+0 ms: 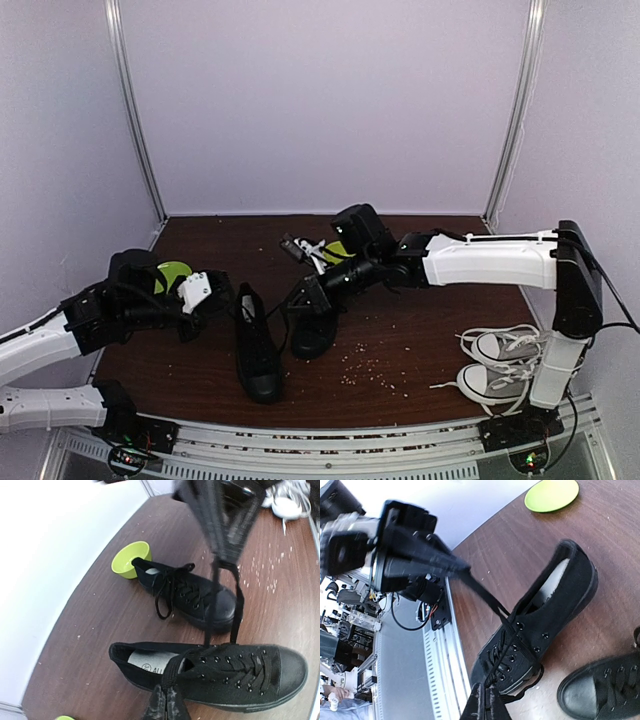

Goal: Tie the shoes
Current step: Place the shoelace at the center of the board.

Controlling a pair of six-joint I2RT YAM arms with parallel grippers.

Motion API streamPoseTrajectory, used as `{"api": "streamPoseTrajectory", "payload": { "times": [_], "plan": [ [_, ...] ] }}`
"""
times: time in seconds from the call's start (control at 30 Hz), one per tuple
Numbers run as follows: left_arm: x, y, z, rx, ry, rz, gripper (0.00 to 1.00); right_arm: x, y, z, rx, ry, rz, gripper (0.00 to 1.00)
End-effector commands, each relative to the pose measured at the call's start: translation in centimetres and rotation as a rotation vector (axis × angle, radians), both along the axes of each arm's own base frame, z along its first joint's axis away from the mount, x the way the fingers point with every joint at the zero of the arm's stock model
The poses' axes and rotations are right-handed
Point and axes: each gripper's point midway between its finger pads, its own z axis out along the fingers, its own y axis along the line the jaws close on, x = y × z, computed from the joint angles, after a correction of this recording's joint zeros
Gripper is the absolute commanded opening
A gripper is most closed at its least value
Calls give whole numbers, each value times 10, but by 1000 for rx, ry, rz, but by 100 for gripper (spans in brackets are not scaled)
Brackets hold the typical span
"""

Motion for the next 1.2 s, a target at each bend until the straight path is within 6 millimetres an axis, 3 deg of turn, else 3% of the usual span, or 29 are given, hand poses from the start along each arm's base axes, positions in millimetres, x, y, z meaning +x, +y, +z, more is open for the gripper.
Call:
{"api": "streamPoseTrajectory", "payload": {
  "times": [0.0,0.07,0.2,0.27,0.33,0.47,0.57,0.63,0.7,0.77,0.87,1.0,1.17],
  "plan": [
    [19,-1,39,-340,54,139,0,-12,-14,16,18,30,-2,0],
    [20,2,35,-409,94,165,0,-18,-17,8,2,66,3,0],
    [25,9,13,-415,120,229,0,-18,-28,-32,-94,112,-22,0],
    [27,9,5,-400,129,237,0,-3,-35,-59,-162,124,-77,0],
    [28,4,5,-398,130,213,0,16,-39,-73,-194,116,-133,3],
    [35,-2,8,-375,104,197,0,47,-37,-66,-236,3,-192,27],
    [38,-7,10,-367,94,179,0,48,-35,-52,-262,-161,-173,32],
    [38,-9,11,-371,95,164,0,29,-24,-46,-232,-257,-76,34],
    [37,-10,11,-382,85,154,0,8,0,-37,-120,-306,26,37],
    [36,-9,15,-403,65,152,0,3,22,-33,-46,-305,68,38],
    [34,-9,23,-433,38,138,0,13,53,-27,67,-290,56,39],
    [34,-10,23,-461,37,134,0,25,79,-21,184,-307,40,43],
    [40,-13,22,-482,49,148,0,35,92,-47,142,-280,31,36]
  ]
}}
